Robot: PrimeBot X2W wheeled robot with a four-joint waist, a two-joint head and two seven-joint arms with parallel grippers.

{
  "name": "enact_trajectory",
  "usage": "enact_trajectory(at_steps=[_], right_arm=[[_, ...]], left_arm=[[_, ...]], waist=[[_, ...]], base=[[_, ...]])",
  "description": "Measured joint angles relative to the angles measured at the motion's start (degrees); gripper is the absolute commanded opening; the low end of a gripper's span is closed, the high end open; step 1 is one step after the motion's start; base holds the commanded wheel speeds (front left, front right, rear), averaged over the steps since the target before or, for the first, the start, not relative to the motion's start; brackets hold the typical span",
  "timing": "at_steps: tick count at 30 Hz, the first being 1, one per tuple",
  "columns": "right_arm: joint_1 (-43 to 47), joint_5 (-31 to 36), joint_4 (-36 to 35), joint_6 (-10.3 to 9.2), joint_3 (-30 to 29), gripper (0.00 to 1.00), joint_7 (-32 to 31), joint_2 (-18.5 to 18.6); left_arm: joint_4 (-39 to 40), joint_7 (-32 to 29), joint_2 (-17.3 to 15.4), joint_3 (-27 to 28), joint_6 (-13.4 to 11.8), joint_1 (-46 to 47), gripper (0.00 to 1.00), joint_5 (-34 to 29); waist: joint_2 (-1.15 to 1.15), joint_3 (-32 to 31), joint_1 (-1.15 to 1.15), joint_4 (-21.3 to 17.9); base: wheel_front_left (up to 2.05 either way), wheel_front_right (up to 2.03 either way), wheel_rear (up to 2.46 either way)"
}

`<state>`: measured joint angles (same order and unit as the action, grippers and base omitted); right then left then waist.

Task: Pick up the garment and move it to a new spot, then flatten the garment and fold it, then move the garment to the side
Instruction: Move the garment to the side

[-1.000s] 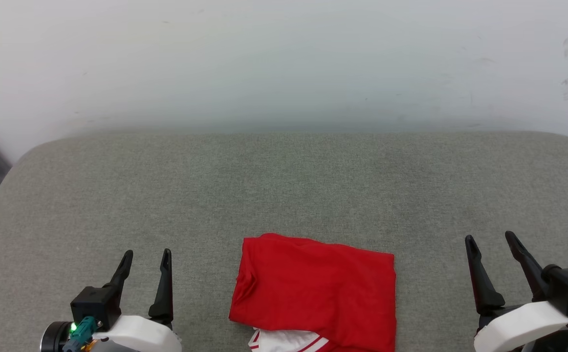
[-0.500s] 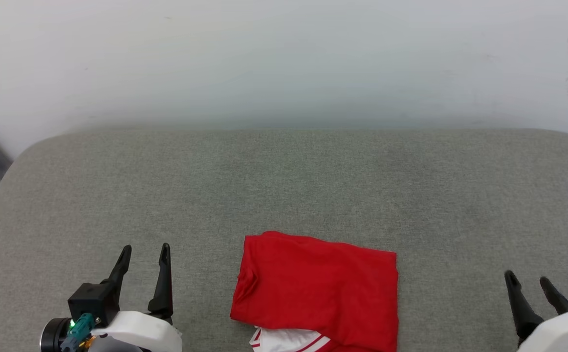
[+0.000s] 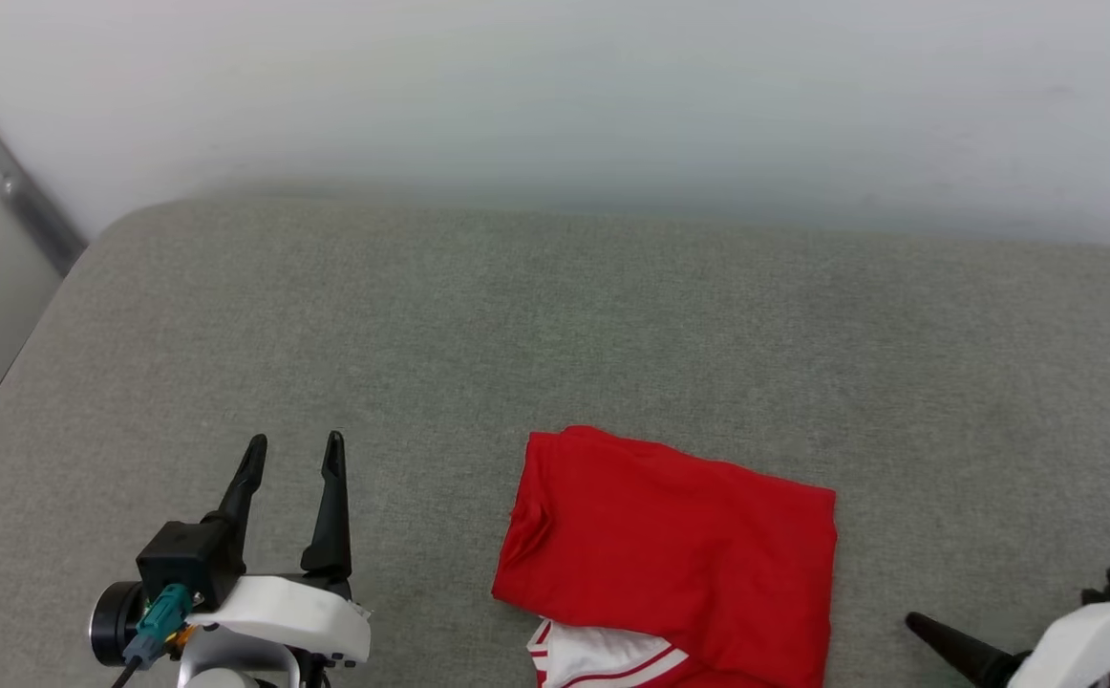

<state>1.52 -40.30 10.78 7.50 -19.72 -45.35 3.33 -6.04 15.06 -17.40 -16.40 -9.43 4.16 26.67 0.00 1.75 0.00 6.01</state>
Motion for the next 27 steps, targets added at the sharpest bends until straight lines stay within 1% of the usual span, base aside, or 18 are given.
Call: enact_trajectory(at_steps=[1,4,6,7,8,9,11,12,13,14,15,18,22,25,27], right_arm=[[-0.8,-2.1,0.6,-0.01,0.6,1.0,-1.5,-0.2],[-3.2,-5.2,2.8,0.0,3.3,1.0,-2.7,-0.3],[-4.8,-8.6,5.0,0.0,5.2,1.0,-2.5,-0.3],[-6.0,-11.8,6.6,0.0,6.0,1.0,-2.1,-0.3],[-7.0,-13.3,7.9,0.0,7.0,1.0,-2.0,-0.3],[-7.9,-13.5,9.1,0.02,7.8,1.0,-1.5,-0.3],[-9.8,-16.6,11.9,0.04,8.9,1.0,-1.0,-0.3],[-10.5,-16.6,12.9,0.05,9.5,1.0,-0.7,-0.3],[-11.2,-16.8,13.9,0.05,10.0,0.48,-0.5,-0.2],[-11.8,-17.5,14.7,0.07,10.3,0.02,-0.1,0.1],[-12.4,-17.5,15.3,0.07,10.7,0.0,0.1,0.3],[-13.7,-17.9,16.5,0.05,11.6,0.0,1.0,0.3],[-13.6,-15.9,16.5,0.04,13.0,0.0,2.1,0.2],[-13.2,-12.5,15.2,0.01,14.8,0.0,3.7,1.1],[-13.2,-8.2,14.3,0.01,16.2,0.0,5.1,3.0]], left_arm=[[0.0,0.0,0.1,0.2,0.3,0.1,1.0,-0.3],[-0.1,0.0,0.7,0.7,1.1,1.1,1.0,-0.8],[-0.1,0.0,1.3,1.0,1.8,1.8,1.0,-1.2],[-0.2,0.0,1.5,1.1,2.0,2.1,1.0,-1.4],[-0.3,0.0,1.7,1.3,2.3,2.3,1.0,-1.6],[-0.5,0.0,1.8,1.4,2.6,2.4,1.0,-1.9],[-0.7,0.0,2.2,1.9,3.1,3.0,1.0,-2.3],[-0.9,0.0,2.4,2.1,3.4,3.3,1.0,-2.4],[-1.1,0.0,2.6,2.3,3.5,3.4,1.0,-2.6],[-1.4,0.0,2.9,2.4,3.7,3.5,1.0,-2.8],[-1.7,0.0,3.2,2.5,3.9,3.5,1.0,-3.0],[-2.2,0.0,3.6,3.2,4.4,3.5,1.0,-3.8],[-2.7,0.0,3.8,3.9,4.9,3.2,1.0,-4.7],[-2.8,0.0,3.9,4.1,5.4,2.9,1.0,-5.4],[-2.9,0.0,3.8,4.2,5.6,2.3,1.0,-5.9]], waist=[[0.0,0.5,0.0,0.4],[0.0,2.1,0.0,1.4],[0.0,3.2,0.01,2.1],[0.0,3.7,0.01,2.5],[0.0,4.3,0.01,2.9],[0.0,4.7,0.01,3.3],[0.0,5.6,0.01,4.1],[0.0,5.9,0.01,4.5],[0.0,6.3,0.01,4.9],[0.0,6.5,0.01,5.2],[0.0,6.7,0.0,5.5],[0.0,6.7,0.01,6.0],[0.0,5.5,0.01,5.6],[0.0,4.4,0.01,4.8],[0.0,3.7,0.01,3.8]], base=[[0.0,0.0,0.0],[0.0,0.0,0.0],[0.0,0.0,0.0],[0.0,0.0,0.0],[0.0,0.0,0.0],[0.0,0.0,0.0],[0.0,0.0,0.0],[0.0,0.0,0.0],[0.0,0.0,0.0],[0.0,0.0,0.0],[0.0,0.0,0.0],[0.0,0.0,0.0],[0.0,0.0,0.0],[0.0,0.0,0.0],[0.0,0.0,0.0]])
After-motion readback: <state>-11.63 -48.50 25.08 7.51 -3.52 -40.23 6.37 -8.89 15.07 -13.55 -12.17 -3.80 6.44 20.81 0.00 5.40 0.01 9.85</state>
